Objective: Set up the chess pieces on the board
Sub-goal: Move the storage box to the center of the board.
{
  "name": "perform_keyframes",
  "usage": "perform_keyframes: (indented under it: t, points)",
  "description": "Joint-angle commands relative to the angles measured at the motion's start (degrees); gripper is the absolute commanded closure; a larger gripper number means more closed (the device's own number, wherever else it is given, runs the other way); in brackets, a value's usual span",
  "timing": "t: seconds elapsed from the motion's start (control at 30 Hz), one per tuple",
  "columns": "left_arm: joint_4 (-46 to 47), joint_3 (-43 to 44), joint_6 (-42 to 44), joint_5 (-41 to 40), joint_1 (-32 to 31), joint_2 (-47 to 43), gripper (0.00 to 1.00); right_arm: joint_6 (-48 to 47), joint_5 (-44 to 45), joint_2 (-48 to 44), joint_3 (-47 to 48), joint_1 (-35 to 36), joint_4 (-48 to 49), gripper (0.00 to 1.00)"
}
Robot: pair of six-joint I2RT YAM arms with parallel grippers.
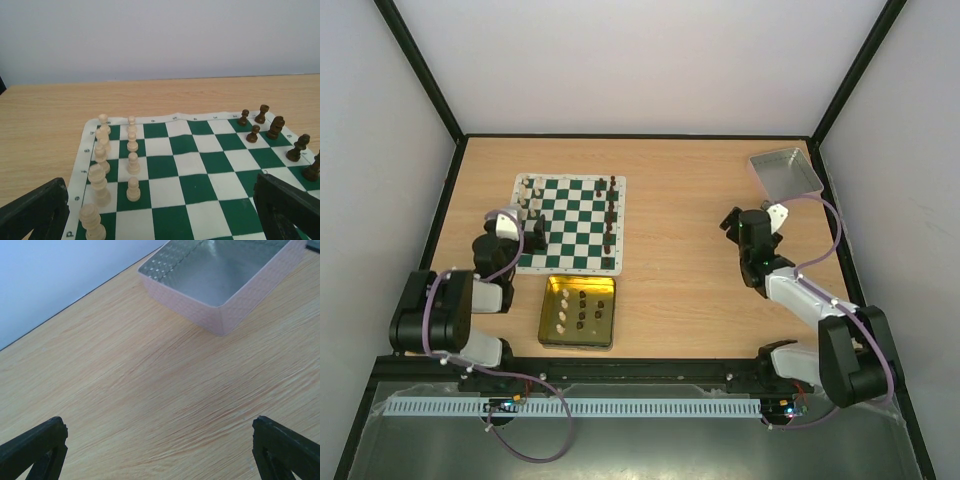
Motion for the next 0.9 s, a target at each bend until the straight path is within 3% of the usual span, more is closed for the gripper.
perform_keyframes:
  t: [0.0,0.17,0.33,0.43,0.53,0.63,0.73,0.83,0.87]
  points:
    - [-11.81,4.42,1.92,-0.36,-0.79,-9.93,0.0,-0.12,-0.17,0.97,4.14,2.56,-4.71,0.02]
    - [-29.49,12.28,2.88,-3.09,-2.46,-17.16,0.0,-0.13,-1.31,2.63,8.86,6.13,-10.51,0.03]
    - [-61.76,31.35,4.31,-2.44,-2.46,-12.88,0.0,1.63,2.63,5.14,14.19,14.66,-17.77,0.03]
    - [-71.2,36.4,7.44,-2.77,-2.46,-12.51,0.0,2.97,1.52,6.3,15.96,20.01,-19.93,0.01]
    - [-76.5,37.09,10.95,-1.68,-2.49,-14.82,0.0,3.34,3.15,9.31,19.63,26.29,-24.41,0.19]
    - [-84.32,39.2,14.47,0.22,-2.46,-16.66,0.01,3.87,7.93,11.12,21.85,33.07,-27.0,0.43]
    - [-88.76,39.38,15.92,0.16,-2.46,-19.48,0.14,3.9,8.74,11.59,22.72,38.8,-26.32,0.5]
    - [-92.49,38.8,16.07,0.64,-2.46,-22.94,0.33,7.75,3.78,13.2,23.63,39.65,-26.68,0.45]
    - [-93.03,37.95,16.07,1.05,-2.46,-24.44,0.36,8.95,1.4,14.09,24.14,39.67,-27.09,0.43]
